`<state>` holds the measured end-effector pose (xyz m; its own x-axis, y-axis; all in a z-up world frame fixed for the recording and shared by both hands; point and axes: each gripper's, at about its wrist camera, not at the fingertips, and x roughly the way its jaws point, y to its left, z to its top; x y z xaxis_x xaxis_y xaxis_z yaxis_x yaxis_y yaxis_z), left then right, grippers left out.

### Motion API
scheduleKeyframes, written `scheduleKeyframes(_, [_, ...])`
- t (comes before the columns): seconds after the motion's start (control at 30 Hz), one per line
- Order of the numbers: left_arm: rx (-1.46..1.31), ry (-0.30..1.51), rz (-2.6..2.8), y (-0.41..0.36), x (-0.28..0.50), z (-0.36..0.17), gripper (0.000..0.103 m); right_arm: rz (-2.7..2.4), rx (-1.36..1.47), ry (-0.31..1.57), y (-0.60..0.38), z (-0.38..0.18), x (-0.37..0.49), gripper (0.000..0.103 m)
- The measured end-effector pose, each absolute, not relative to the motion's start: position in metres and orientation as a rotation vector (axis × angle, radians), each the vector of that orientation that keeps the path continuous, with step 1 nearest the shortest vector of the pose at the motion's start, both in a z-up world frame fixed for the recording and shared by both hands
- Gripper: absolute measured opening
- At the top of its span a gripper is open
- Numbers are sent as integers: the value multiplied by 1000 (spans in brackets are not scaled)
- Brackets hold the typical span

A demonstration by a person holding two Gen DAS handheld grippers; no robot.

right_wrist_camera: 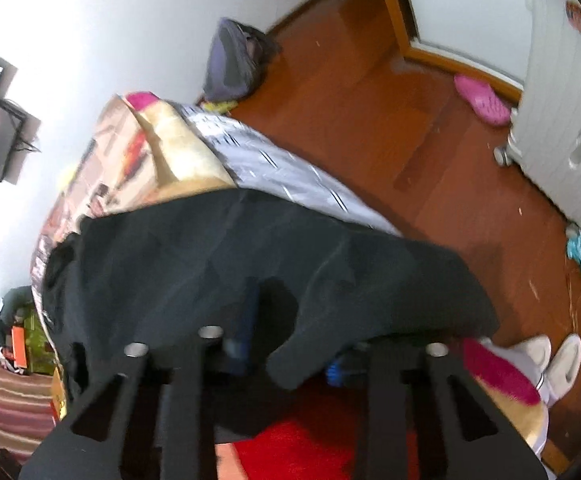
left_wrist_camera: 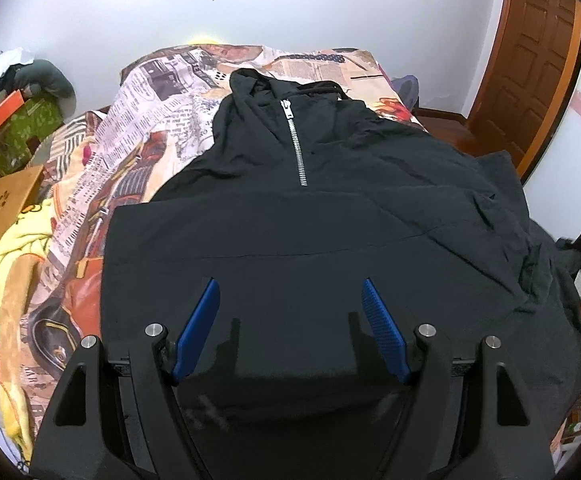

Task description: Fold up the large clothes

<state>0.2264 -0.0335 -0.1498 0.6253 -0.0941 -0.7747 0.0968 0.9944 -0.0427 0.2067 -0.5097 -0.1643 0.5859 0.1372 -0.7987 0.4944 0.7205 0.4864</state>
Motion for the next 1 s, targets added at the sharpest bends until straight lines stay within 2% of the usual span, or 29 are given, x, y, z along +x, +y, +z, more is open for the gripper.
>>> scheduleKeyframes(0.13, [-1,874,-113,-28,222,-146,72,-210,638,838,-494,-116,205,10])
scheduleKeyframes(0.4, [-21,840,-116,-18,213,-137,72,19,415,667,-410,-14,208,9])
scheduleKeyframes(0.5, [-23,827,-114,-12,208,-134,72,132,372,654,-371,-1,213,9])
scheduleKeyframes(0.73, [-28,801,-95,7,197,-126,72,323,218,743,-273,-32,224,9])
scheduleKeyframes(0.9, [-35,799,-75,20,190,-125,72,398,126,928,-220,-89,231,9])
scheduleKeyframes(1.0, [-42,805,-64,28,187,-127,72,402,83,997,-209,-110,228,13])
